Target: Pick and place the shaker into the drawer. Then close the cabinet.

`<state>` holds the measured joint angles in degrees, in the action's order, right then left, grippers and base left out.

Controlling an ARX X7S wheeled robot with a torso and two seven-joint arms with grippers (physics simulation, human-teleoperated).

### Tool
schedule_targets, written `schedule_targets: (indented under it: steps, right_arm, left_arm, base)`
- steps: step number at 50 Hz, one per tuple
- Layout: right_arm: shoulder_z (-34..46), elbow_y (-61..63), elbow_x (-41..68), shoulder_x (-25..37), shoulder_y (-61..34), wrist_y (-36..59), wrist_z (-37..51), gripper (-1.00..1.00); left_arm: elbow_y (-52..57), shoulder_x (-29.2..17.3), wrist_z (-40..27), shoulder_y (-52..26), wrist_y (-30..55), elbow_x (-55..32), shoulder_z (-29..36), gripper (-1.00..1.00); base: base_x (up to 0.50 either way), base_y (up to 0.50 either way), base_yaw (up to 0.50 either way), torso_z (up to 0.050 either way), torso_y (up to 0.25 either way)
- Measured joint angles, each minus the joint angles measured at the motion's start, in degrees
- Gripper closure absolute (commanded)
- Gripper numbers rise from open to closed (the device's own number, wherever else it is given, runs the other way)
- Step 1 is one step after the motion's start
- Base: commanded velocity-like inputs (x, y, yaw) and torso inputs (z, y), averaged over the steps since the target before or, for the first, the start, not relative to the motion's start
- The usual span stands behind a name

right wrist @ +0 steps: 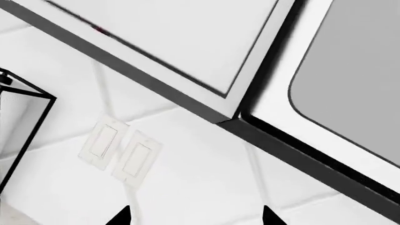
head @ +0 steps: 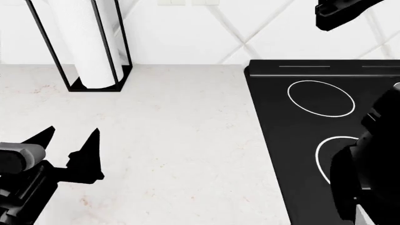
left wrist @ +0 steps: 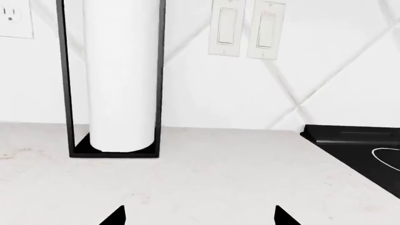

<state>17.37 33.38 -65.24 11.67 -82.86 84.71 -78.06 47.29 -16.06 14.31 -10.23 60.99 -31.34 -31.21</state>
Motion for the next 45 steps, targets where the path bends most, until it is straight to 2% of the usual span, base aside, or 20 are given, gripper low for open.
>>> schedule_targets:
  steps: [7,15,45]
  right_arm:
    - [-0.01,7.7,-11.23,0.81,7.54,2.67,-5.65,-1.0]
    - [0.17,12.45,-17.55,1.37,12.43,4.11,-8.73,-1.0]
    - [0.82,16.26,-22.73,1.45,17.2,5.18,-11.13,-1.0]
  left_arm:
    - [1.05,0.64,-0.57,-0.33,0.42,-1.11,-0.54,-1.0]
    - [1.81,0.91,-0.79,0.12,0.41,-1.81,-0.96,-1.0]
    - [1.2,0.87,-0.36,2.72,-2.03,-2.31,-0.34,-1.0]
  base:
    - [0.0,0.49,0.0,0.0,0.0]
    - [0.0,0.5,0.0,0.0,0.0]
    - [0.03,0.5,0.0,0.0,0.0]
